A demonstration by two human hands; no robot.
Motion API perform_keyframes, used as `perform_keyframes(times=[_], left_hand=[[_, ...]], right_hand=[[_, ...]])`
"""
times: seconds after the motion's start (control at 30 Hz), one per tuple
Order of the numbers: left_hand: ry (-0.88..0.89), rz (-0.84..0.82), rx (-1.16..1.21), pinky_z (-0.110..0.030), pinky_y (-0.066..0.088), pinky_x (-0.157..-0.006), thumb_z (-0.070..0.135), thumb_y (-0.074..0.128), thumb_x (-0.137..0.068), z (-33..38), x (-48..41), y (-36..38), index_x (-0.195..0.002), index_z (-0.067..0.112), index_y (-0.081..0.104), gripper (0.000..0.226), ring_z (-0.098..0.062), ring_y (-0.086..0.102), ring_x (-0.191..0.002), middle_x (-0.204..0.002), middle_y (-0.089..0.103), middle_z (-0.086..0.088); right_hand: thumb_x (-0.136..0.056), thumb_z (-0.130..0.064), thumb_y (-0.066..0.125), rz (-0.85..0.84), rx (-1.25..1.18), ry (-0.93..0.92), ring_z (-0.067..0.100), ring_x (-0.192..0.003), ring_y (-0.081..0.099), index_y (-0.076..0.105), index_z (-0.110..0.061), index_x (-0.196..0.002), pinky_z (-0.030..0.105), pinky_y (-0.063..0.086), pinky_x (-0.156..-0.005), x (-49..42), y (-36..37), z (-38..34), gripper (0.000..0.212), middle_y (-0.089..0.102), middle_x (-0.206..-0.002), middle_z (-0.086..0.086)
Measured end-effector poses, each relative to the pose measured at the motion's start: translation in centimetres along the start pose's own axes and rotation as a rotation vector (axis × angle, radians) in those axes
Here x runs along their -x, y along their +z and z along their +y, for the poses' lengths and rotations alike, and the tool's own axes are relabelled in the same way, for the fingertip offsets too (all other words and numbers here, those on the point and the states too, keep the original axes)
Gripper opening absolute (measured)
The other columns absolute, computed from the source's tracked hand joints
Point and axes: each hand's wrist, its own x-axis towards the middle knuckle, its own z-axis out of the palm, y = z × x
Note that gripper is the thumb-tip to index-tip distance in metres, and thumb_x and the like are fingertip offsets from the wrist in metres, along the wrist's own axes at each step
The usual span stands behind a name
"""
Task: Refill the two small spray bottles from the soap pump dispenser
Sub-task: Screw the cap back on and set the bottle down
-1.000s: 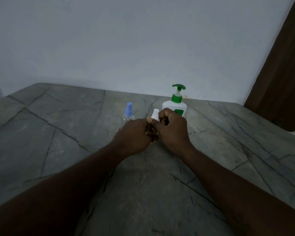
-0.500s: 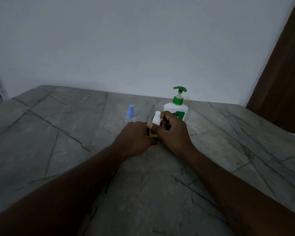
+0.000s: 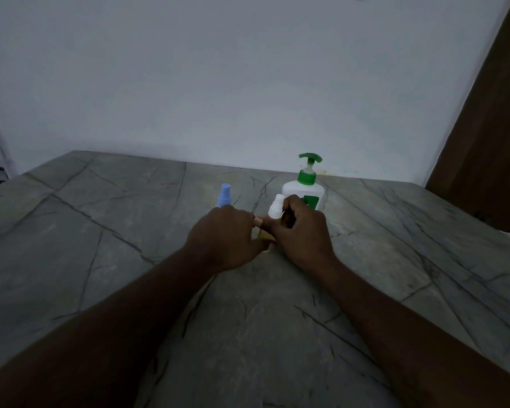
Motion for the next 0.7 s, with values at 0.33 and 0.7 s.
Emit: perform_keyframes(times=[0.33,0.7], left_hand=[[0.196,-0.363,-0.010,-0.016,0.037,-0.054,0.050,0.065,-0.091,-2.3,-1.5,-2.6,-0.074,0.018,0.073,0.037,-0.002,0.056,-0.049,-0.061,0.064,0.008],[-0.210,-0.702,0.030,-0.020,0.043,-0.060,0.075,0.064,-0.072,-6.8,-1.5,-3.7,-0.076,-0.001,0.074,0.077,-0.011,0.063,-0.059,-0.067,0.071,-0.007]], right_hand=[[-0.072,-0.062,0.082,-0.129,0.062,0.007,0.003,-0.066,0.057,0.056,-0.029,-0.102,0.023,0.042,-0.059,0.0,0.1,-0.1,0.052,0.062,-0.078,-0.013],[-0.081,-0.062,0.075,-0.151,0.124,0.016,0.003,-0.072,0.057,0.050,-0.033,-0.104,0.026,0.049,-0.065,-0.1,0.3,-0.2,0.045,0.059,-0.084,-0.015]])
